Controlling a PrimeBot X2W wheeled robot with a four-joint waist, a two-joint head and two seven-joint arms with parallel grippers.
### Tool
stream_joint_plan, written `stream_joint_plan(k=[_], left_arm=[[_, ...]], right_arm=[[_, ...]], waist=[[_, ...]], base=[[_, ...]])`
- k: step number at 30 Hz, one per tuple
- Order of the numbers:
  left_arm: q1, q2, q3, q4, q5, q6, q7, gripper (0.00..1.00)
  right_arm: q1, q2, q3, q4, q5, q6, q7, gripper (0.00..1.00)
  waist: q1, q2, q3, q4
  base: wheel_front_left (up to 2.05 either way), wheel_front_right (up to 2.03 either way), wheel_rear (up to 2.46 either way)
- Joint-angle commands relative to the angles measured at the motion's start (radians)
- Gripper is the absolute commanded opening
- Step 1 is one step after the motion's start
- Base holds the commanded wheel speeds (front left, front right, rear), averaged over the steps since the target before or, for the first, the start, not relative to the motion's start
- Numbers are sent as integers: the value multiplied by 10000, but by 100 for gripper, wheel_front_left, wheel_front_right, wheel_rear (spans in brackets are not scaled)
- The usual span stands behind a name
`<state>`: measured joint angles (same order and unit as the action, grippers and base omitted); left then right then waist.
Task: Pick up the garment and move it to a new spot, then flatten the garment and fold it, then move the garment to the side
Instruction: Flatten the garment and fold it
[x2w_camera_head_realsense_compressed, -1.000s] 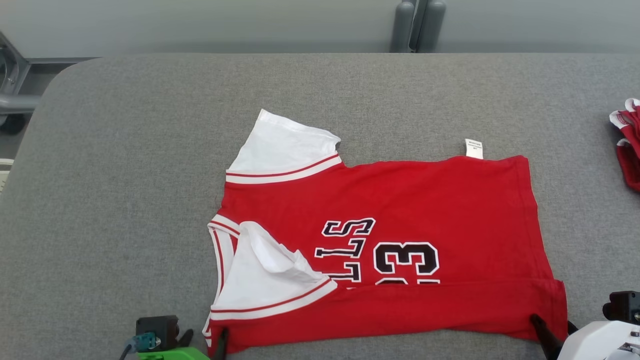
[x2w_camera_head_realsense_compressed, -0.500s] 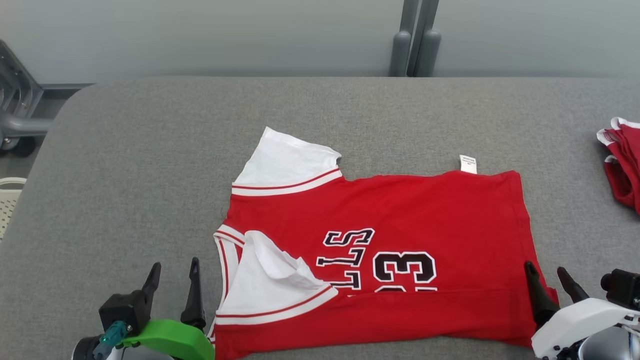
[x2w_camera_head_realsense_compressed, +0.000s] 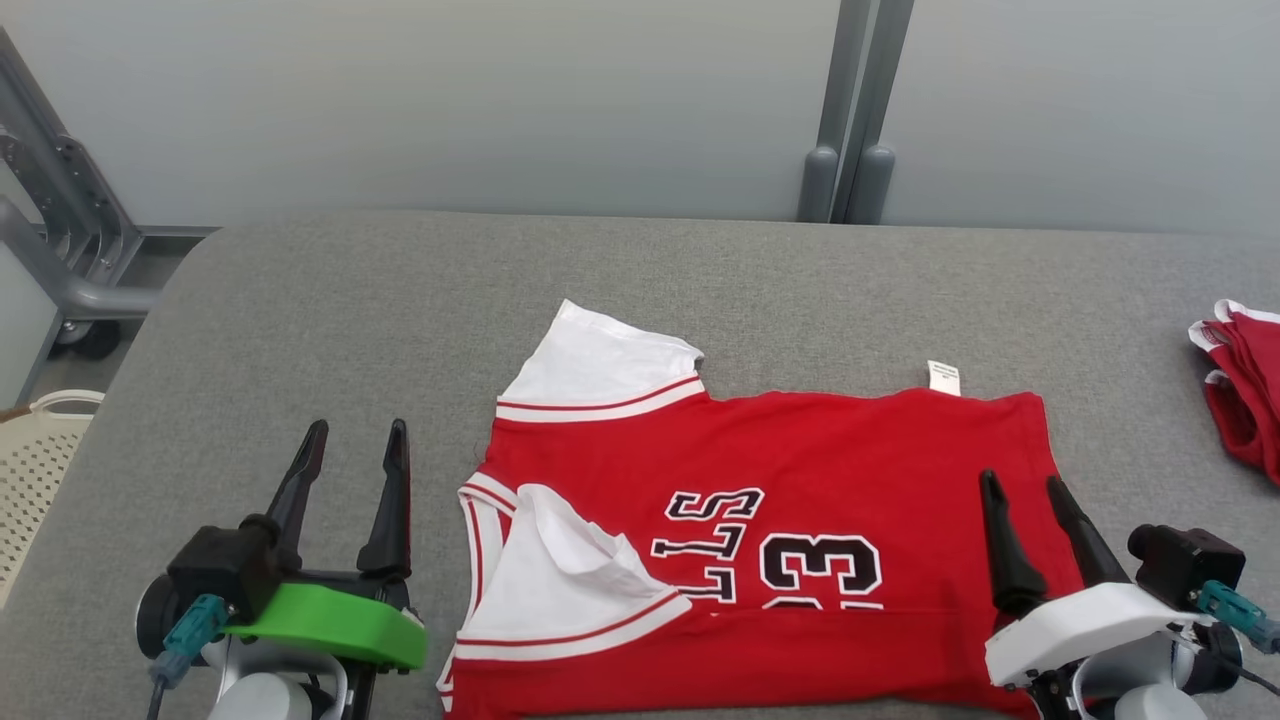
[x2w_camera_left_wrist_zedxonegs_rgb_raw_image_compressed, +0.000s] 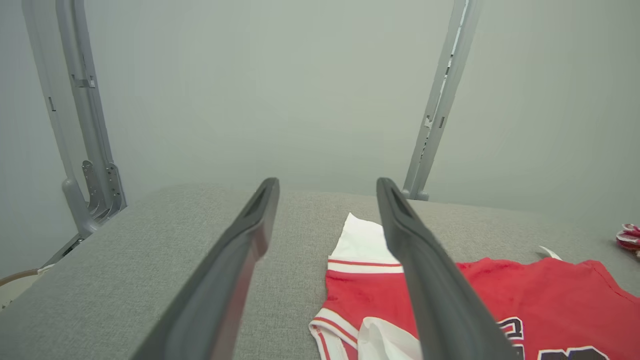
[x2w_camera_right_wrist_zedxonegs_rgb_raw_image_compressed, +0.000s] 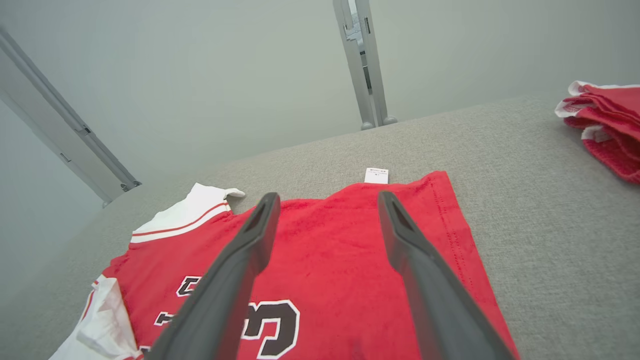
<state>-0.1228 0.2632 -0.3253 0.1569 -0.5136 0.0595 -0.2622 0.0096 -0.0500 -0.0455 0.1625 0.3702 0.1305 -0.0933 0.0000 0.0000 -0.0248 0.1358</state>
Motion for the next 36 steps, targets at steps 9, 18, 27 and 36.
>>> stream_joint_plan(k=[9, 18, 27, 36], left_arm=[[350, -637, 781, 792, 1638, -1038, -25, 100], [446, -1079, 1354, 1741, 2093, -1381, -26, 100], [254, -1221, 1504, 2193, 2356, -1627, -28, 100], [110, -1315, 1551, 2525, 2498, -1736, -27, 100]], right_arm=[[-421, -278, 433, 621, -1661, 1, -1358, 100], [-412, -106, 27, 1053, -2189, 1, -1589, 100], [-544, -34, -204, 1244, -2109, 1, -1607, 100], [-617, -15, -171, 1342, -1846, 1, -1459, 100]], waist=[[0, 0, -73, 98], [0, 0, -33, -21], [0, 0, 61, -79], [0, 0, 140, -93]], base=[[0, 0, 0], [0, 0, 0], [0, 0, 0], [0, 0, 0]])
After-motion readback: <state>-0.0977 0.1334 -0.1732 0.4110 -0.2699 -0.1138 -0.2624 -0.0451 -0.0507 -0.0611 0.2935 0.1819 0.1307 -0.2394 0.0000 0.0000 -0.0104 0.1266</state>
